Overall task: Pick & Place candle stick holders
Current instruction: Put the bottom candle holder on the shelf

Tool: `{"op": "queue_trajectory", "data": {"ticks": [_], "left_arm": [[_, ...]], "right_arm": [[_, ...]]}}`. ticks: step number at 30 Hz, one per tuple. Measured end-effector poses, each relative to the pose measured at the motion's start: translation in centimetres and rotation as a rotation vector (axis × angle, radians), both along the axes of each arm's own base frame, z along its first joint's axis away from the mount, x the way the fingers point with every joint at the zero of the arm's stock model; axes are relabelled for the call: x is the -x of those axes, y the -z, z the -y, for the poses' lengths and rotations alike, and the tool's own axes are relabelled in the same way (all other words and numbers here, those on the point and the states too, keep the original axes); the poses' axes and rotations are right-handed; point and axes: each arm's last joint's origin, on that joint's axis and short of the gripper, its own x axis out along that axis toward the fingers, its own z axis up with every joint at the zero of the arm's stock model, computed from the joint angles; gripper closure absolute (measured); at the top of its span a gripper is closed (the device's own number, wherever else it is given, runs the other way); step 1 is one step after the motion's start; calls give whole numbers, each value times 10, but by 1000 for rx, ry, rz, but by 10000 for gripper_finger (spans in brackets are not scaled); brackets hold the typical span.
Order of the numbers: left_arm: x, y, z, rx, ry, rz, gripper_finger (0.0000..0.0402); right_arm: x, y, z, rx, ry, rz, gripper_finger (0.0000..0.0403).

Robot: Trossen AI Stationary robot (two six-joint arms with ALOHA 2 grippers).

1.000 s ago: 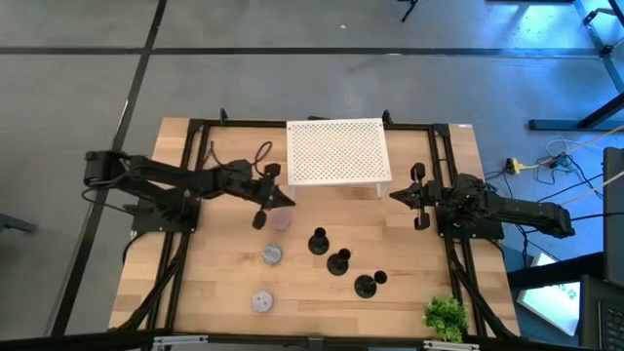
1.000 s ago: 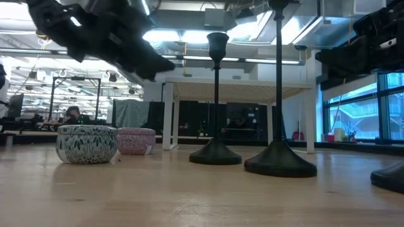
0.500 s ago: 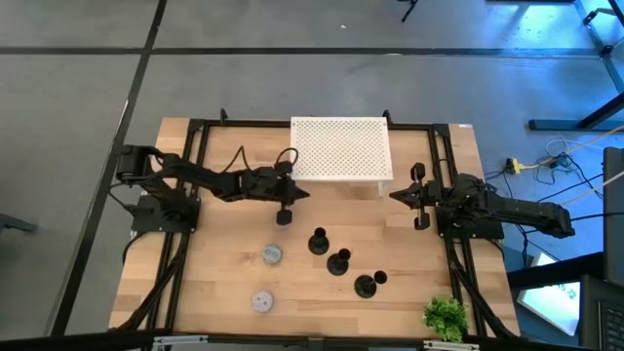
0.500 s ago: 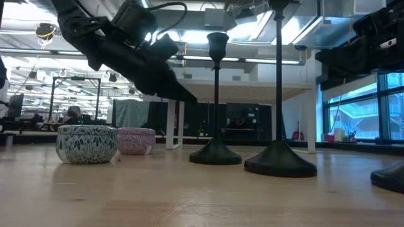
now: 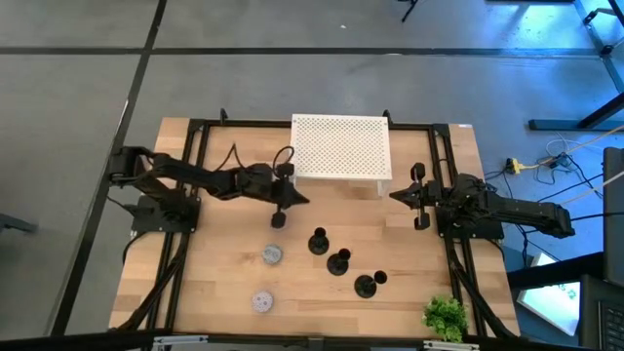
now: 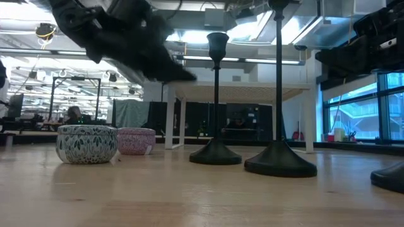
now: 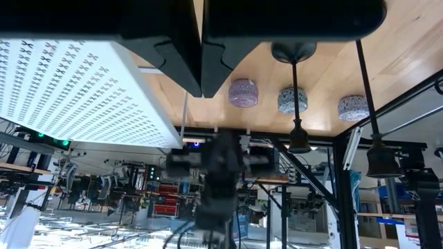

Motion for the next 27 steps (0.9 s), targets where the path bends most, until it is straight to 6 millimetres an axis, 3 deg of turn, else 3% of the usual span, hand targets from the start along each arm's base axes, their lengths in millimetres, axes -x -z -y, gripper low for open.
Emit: {"op": "queue_trajectory", "data": {"ticks": [6,12,17,27], "left_arm": [[22,-33,12,75,179,34,398],[44,-40,34,167,421,-72,398],[50,-45,58,135,655,-23,398],[54,-57,71,75,696,71,398]], "right_arm": [[0,0,0,0,0,0,402],[0,0,0,0,0,-1,402],[0,0,0,0,0,0,402],[0,0,0,0,0,-1,402]]}}
